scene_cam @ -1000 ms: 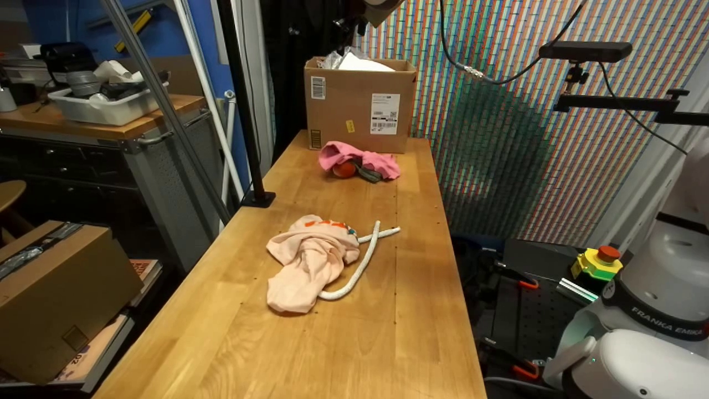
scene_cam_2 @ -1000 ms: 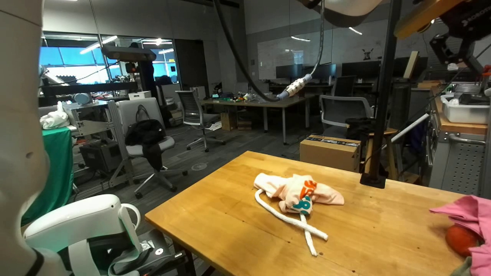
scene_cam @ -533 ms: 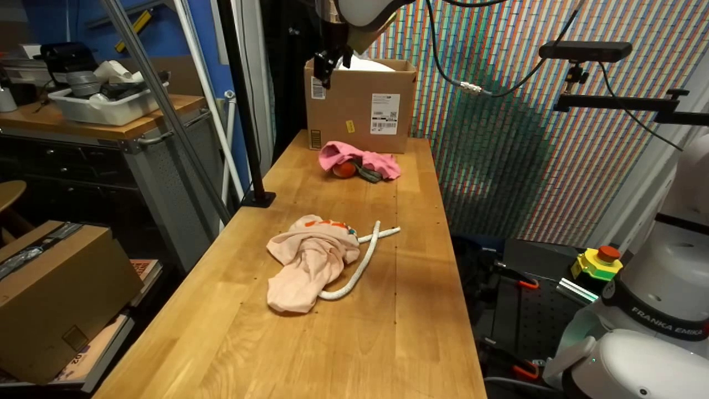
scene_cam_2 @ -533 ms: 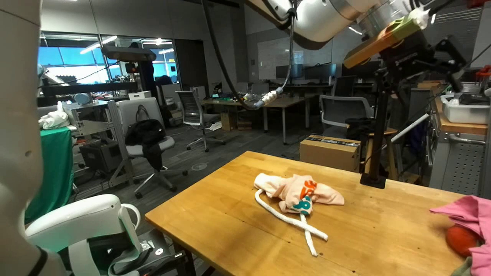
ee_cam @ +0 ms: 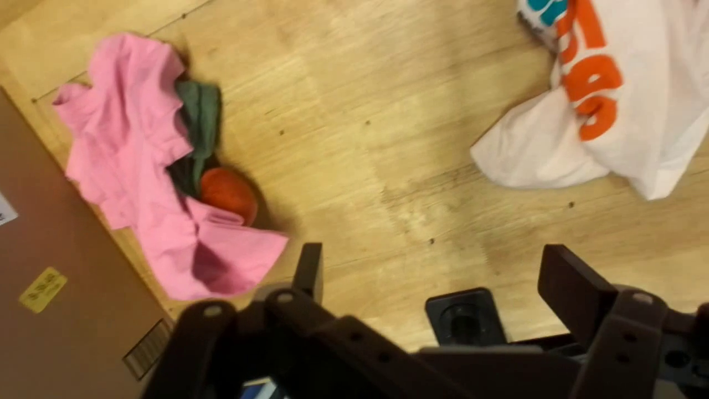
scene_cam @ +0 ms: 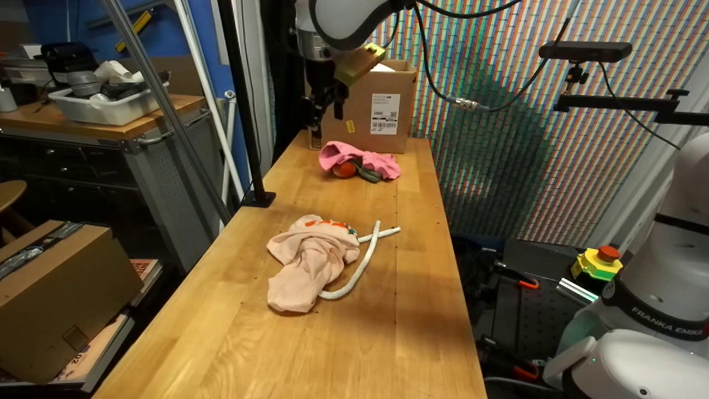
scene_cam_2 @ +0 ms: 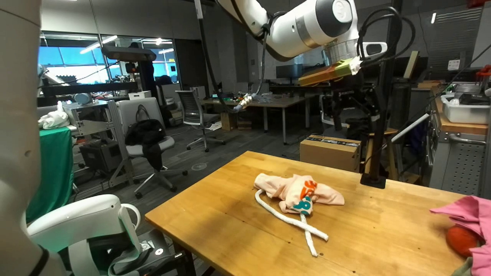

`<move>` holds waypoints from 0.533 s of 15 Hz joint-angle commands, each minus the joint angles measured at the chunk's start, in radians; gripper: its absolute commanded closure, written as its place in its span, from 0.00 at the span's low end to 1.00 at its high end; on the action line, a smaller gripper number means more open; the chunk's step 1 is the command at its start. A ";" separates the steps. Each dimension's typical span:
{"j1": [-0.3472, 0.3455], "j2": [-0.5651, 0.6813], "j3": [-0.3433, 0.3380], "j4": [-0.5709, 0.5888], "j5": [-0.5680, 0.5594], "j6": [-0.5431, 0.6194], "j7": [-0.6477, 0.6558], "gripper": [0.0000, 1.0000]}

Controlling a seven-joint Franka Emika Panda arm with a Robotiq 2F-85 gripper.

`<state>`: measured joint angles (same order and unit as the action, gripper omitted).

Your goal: Move the pink shirt to the left then move the peach colored shirts to the right then move the turnip plushie to the left

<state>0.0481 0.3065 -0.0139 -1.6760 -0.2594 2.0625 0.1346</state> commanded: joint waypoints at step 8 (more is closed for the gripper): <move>-0.002 -0.035 0.088 -0.129 0.189 -0.103 -0.274 0.00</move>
<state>0.0494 0.3055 0.0562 -1.7531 -0.1048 1.9731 -0.0568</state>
